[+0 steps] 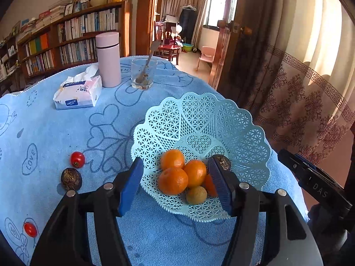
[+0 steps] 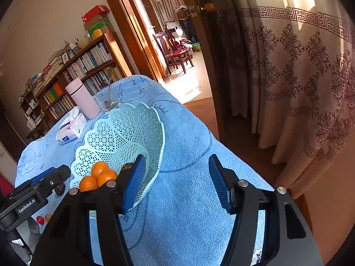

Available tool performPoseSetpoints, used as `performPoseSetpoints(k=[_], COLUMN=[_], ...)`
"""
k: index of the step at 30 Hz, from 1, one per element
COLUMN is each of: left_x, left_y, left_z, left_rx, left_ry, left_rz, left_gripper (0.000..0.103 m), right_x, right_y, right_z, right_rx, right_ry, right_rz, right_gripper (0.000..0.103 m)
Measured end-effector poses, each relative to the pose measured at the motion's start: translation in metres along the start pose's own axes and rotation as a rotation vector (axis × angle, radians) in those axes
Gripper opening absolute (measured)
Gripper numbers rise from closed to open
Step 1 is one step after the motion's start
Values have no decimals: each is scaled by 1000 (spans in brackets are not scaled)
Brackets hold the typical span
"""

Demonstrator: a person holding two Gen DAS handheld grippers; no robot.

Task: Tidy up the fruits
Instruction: 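Lower the orange into the basket and open the left tool, then withdraw both open tools from the basket toward the remaining fruit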

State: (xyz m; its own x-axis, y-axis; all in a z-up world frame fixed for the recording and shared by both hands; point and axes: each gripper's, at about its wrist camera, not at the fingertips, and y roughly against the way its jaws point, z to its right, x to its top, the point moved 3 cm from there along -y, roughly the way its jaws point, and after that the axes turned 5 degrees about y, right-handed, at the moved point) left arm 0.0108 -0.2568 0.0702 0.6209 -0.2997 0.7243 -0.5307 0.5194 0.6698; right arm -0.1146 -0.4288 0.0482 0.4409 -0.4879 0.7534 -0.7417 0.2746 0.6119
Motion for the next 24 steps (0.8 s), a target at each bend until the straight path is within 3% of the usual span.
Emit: performPoseSetpoints(k=[4, 24], left_x=[1, -14], left_y=[4, 47], left_z=[-10, -96], left_rx=[17, 116], left_ry=[24, 219], left_rz=[2, 38], left_gripper=[67, 73], right_x=[-1, -5], right_y=[2, 5], right_z=[0, -40], right_rx=[0, 45], right_ry=[-7, 57], right_rz=[4, 0], right_gripper=[67, 73])
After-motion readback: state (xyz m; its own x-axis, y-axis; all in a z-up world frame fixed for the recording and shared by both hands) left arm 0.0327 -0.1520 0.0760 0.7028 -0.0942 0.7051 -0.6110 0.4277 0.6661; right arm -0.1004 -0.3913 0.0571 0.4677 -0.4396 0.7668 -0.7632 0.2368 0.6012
